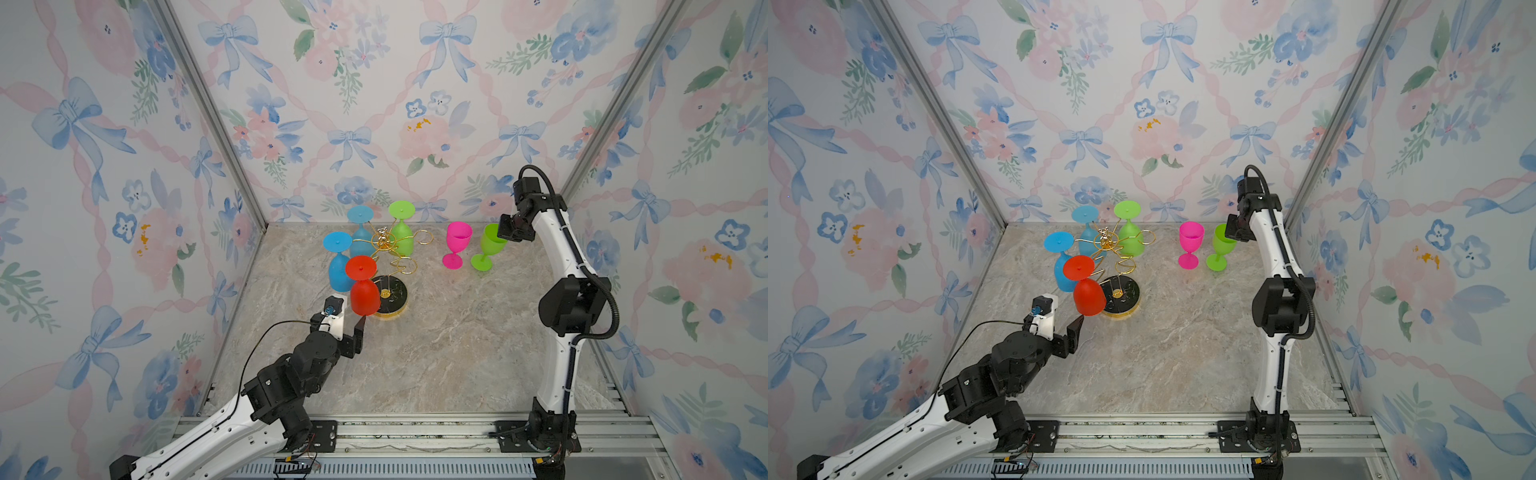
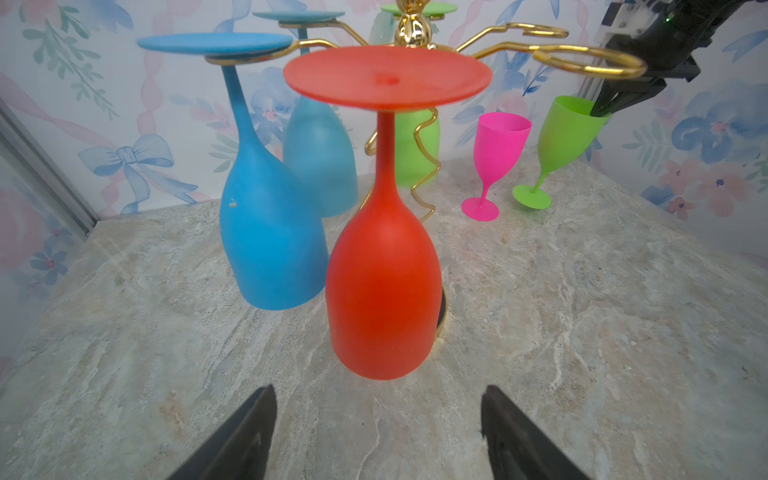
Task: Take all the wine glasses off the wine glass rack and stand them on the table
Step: 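Set the green glass upright, open the right gripper while the left reaches rackward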
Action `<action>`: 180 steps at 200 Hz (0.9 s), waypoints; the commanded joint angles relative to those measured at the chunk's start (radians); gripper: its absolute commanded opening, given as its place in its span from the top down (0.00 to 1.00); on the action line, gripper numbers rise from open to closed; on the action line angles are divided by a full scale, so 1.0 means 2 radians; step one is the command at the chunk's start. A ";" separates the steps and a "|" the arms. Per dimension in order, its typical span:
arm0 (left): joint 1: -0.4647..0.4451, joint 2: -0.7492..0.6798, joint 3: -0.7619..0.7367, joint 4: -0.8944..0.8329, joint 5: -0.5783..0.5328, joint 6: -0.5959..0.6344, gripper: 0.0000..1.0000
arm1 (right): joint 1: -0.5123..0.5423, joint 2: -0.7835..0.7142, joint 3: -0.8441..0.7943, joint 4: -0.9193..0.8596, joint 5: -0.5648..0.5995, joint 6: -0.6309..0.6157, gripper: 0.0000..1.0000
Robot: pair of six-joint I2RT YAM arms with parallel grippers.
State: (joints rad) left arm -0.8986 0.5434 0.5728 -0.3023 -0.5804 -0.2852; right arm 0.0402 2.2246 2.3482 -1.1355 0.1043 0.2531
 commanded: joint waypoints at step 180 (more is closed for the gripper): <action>0.114 -0.047 -0.013 -0.002 0.029 -0.016 0.16 | 0.021 0.069 0.083 -0.023 0.013 -0.011 1.00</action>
State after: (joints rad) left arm -0.6800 0.4610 0.5591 -0.3038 -0.5102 -0.3004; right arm 0.0742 2.3283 2.4763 -1.1633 0.1158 0.2420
